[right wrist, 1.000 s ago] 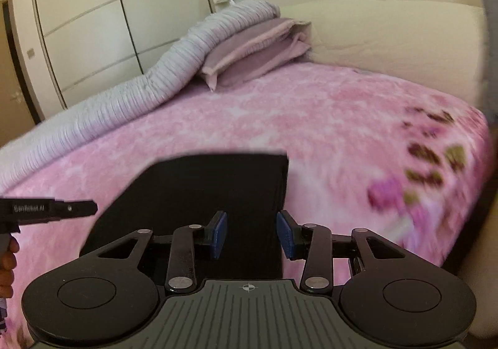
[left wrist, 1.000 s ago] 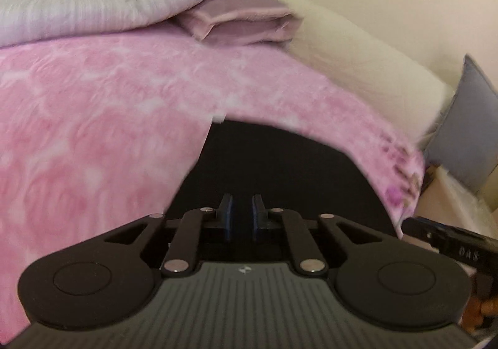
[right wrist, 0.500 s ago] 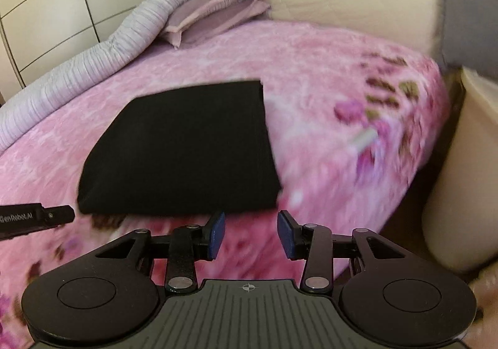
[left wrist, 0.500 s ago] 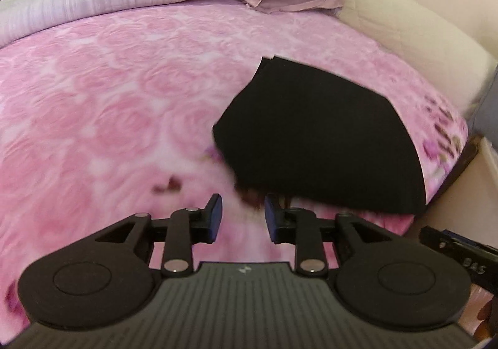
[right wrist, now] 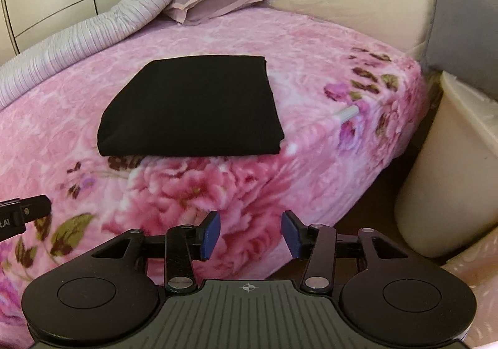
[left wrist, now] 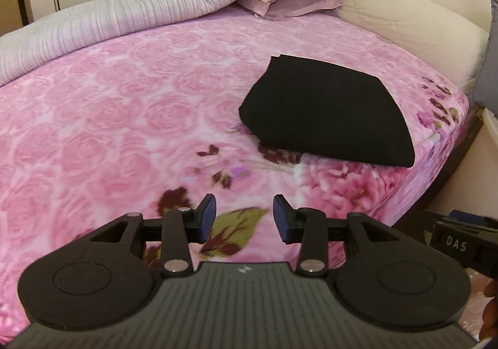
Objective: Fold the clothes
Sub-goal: 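Lift both open grippers away from the folded sweatpants bundle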
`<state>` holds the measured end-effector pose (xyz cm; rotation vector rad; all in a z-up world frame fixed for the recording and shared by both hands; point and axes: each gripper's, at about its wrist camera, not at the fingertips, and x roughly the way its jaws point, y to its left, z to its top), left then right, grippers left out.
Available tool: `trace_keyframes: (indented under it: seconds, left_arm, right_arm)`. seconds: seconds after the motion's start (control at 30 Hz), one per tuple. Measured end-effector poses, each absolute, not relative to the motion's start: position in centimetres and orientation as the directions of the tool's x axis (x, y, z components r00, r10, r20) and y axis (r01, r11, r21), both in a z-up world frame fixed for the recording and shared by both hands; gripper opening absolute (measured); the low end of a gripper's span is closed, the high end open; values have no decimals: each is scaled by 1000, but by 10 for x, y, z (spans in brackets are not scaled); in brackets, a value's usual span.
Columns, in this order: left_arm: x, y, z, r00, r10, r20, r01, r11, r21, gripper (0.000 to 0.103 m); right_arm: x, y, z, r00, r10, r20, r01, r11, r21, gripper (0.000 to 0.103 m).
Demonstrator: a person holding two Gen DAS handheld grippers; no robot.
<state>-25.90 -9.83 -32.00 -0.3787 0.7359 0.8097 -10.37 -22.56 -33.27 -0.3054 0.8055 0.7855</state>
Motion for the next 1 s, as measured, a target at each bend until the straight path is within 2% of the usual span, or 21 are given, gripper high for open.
trace_keyframes:
  seconds: [0.13, 1.0]
  left_arm:
    - [-269, -109, -314, 466, 532, -707, -765, 644, -20, 41]
    - [-299, -144, -276, 560, 538, -630, -729, 681, -67, 45]
  right_arm:
    - [-113, -234, -328, 428, 519, -740, -728, 683, 58, 50]
    - [-151, -252, -283, 429, 618, -658, -778, 623, 78, 55]
